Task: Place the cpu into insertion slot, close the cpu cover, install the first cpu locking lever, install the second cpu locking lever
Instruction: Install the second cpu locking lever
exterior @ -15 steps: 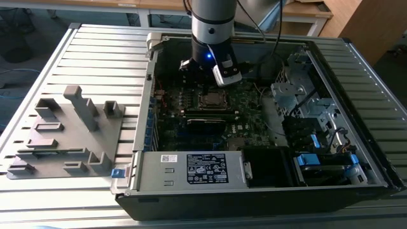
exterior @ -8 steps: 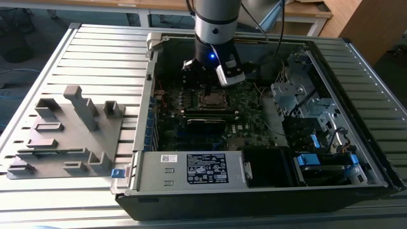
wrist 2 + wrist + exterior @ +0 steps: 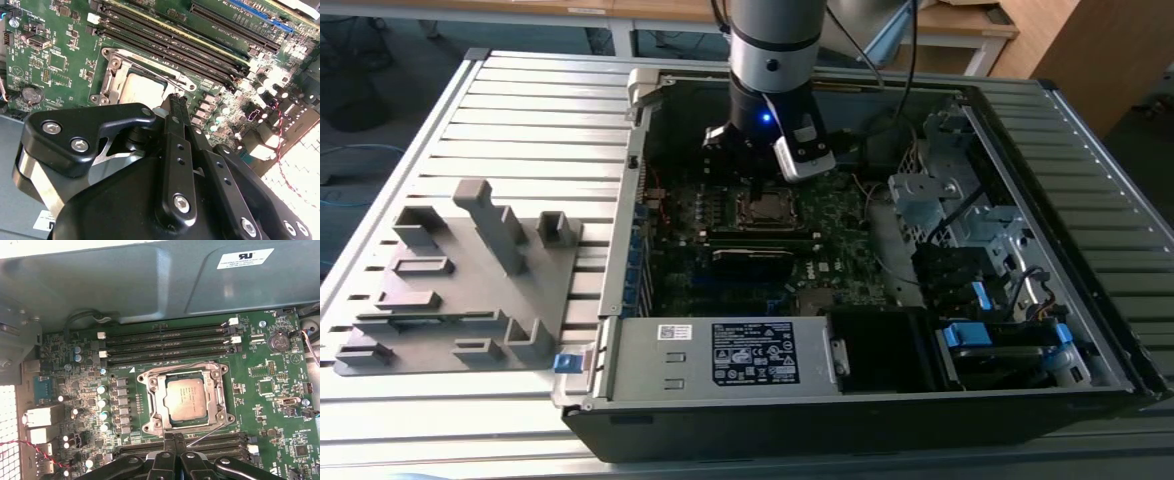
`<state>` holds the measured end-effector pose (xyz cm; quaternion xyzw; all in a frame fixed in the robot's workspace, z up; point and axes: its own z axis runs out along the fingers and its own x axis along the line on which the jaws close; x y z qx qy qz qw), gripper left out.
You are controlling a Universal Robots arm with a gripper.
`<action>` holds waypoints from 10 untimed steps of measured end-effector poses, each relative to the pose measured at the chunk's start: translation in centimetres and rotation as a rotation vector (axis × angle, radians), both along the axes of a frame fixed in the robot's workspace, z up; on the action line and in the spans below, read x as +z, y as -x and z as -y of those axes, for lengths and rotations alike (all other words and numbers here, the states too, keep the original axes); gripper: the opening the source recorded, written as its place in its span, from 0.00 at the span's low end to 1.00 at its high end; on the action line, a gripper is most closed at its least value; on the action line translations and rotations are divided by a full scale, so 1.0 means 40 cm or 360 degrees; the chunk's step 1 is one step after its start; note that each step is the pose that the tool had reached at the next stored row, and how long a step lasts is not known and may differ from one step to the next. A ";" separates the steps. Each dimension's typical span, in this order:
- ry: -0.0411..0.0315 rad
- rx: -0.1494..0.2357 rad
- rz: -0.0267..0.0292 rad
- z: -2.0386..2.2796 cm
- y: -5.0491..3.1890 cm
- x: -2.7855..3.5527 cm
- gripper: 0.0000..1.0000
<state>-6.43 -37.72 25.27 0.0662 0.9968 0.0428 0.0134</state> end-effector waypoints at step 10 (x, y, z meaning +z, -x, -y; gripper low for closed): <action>0.0000 0.0000 0.00000 0.008 -0.003 0.000 0.11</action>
